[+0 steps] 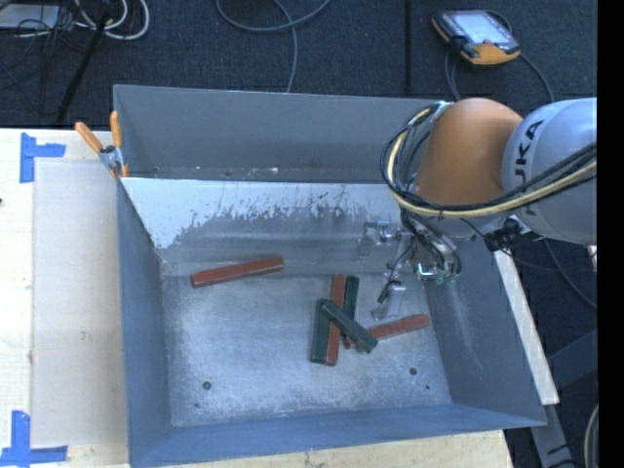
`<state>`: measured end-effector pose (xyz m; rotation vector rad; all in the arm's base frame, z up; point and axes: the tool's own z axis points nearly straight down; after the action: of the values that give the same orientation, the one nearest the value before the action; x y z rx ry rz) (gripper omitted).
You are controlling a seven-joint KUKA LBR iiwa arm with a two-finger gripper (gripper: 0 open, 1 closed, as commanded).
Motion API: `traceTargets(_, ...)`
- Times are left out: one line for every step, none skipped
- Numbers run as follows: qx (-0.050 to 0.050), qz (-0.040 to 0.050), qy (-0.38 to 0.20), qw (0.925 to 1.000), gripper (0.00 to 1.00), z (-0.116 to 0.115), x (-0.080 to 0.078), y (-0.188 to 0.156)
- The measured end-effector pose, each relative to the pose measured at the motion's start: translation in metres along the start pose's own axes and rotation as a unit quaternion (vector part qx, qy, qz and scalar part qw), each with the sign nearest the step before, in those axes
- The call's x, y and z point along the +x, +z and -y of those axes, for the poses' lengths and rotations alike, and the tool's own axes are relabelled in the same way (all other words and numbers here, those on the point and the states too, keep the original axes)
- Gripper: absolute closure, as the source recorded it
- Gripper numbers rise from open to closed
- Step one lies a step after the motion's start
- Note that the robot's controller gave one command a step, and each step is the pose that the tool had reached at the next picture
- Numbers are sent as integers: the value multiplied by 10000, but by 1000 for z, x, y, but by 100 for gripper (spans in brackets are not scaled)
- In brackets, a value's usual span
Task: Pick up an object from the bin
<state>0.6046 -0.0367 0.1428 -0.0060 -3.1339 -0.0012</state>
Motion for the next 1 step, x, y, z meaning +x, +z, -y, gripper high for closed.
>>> traceTargets(2,35,-4,10000,0,0,-2,-4)
